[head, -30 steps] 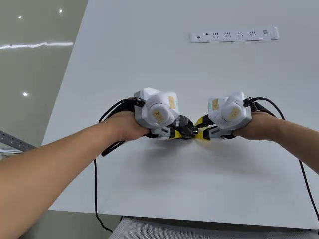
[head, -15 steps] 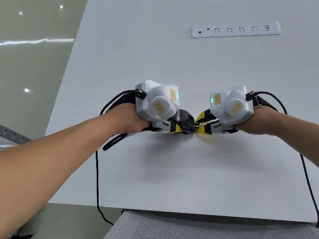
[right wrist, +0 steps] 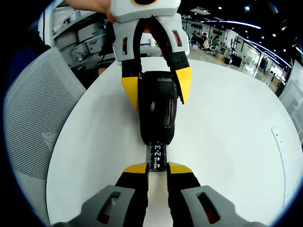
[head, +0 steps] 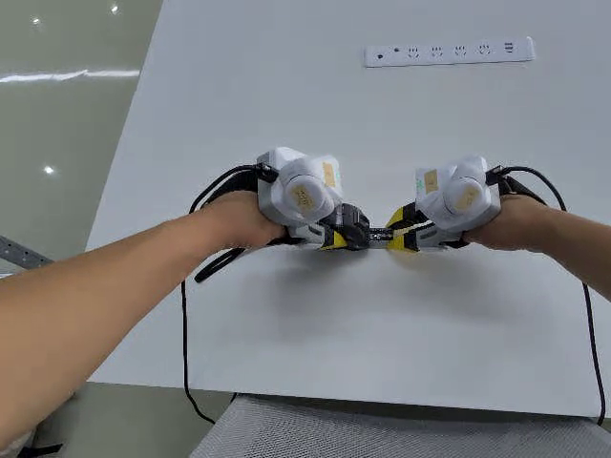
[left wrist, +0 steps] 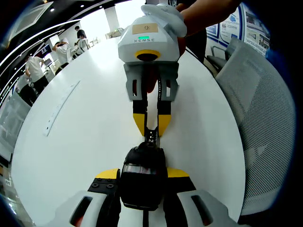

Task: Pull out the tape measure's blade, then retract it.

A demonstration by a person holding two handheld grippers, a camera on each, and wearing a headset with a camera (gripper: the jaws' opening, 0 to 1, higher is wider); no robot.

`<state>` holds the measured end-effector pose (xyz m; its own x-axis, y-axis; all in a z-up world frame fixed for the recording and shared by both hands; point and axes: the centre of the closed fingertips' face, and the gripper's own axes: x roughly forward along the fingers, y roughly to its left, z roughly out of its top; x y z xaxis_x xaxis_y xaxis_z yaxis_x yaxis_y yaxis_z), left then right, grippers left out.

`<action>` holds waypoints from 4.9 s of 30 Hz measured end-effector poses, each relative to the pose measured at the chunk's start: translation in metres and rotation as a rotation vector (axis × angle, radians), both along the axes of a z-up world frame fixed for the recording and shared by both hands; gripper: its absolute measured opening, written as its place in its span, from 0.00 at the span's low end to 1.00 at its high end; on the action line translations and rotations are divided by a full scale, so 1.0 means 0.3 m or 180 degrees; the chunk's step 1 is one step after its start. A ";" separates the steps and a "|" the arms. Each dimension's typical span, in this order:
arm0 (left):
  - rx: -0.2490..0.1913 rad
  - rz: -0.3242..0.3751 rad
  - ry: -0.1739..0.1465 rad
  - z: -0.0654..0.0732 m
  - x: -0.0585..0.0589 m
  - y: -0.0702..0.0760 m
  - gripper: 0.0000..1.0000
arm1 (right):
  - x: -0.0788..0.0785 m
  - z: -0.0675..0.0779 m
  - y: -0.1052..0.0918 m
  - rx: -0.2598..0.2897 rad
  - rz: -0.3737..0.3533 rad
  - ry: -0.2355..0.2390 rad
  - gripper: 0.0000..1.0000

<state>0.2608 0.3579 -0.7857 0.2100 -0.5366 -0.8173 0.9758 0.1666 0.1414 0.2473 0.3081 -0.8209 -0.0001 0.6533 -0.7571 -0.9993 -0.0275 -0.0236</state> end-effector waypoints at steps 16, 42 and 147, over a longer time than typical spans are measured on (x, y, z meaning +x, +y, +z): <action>0.0014 -0.0002 0.0011 0.000 0.000 0.003 0.30 | -0.003 0.008 -0.052 -0.0025 -0.0028 0.0024 0.10; 0.0031 -0.0006 0.0013 0.015 -0.014 -0.006 0.30 | 0.005 -0.003 -0.180 -0.0127 -0.0112 0.0072 0.10; 0.0055 0.0021 0.0045 0.012 -0.011 -0.006 0.30 | 0.031 -0.010 -0.637 -0.0419 -0.0436 0.0200 0.09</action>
<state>0.2576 0.3562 -0.7819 0.2017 -0.5211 -0.8293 0.9767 0.1706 0.1304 0.2568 0.1169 -0.8239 0.0322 0.5457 -0.8374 -0.9933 0.1102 0.0336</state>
